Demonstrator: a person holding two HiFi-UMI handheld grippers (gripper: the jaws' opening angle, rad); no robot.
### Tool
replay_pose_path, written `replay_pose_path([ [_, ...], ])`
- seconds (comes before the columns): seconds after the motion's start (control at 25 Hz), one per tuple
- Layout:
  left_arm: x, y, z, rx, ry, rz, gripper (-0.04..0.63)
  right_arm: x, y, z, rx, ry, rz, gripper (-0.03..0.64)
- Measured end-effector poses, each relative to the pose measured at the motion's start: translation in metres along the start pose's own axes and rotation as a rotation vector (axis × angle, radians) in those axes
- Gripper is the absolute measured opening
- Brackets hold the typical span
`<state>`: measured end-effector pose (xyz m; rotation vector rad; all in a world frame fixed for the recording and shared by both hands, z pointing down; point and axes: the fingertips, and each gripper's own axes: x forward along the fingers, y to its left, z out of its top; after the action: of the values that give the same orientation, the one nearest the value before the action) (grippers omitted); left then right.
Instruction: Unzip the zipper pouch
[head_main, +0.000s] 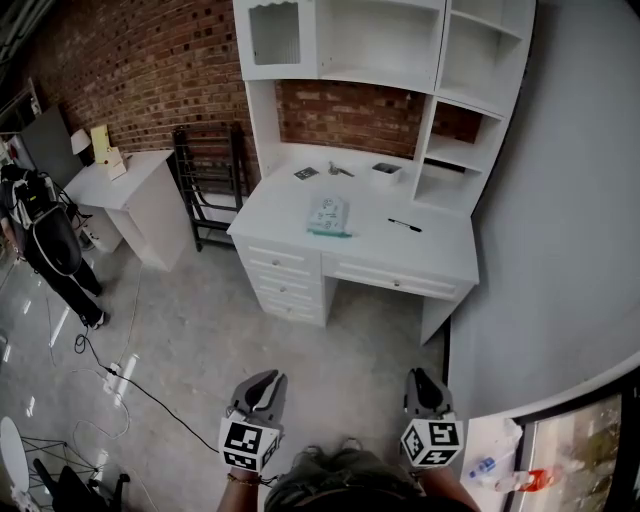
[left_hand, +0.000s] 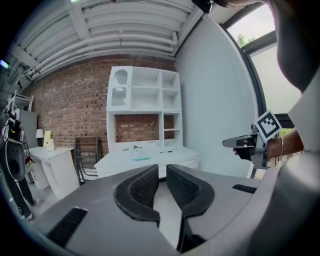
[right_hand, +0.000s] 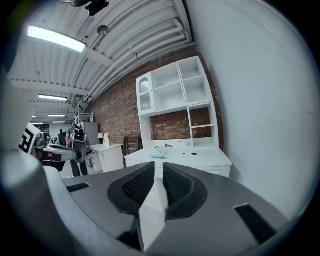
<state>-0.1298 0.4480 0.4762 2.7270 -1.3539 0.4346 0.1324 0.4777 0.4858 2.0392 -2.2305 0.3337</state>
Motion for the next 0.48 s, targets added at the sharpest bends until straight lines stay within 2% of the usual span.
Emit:
replay_pose_path([
  [0.08, 0.002, -0.003, 0.002, 0.007, -0.008, -0.011, 0.067, 0.003, 0.003, 0.002, -0.007, 0.001, 0.039, 0.117],
  [0.32, 0.011, -0.011, 0.012, 0.004, -0.028, -0.023, 0.203, 0.018, 0.008, 0.008, -0.057, -0.005, 0.112, 0.255],
  [0.48, 0.017, -0.010, 0.010, 0.004, -0.023, -0.008, 0.264, 0.029, 0.011, 0.012, -0.069, -0.008, 0.174, 0.314],
])
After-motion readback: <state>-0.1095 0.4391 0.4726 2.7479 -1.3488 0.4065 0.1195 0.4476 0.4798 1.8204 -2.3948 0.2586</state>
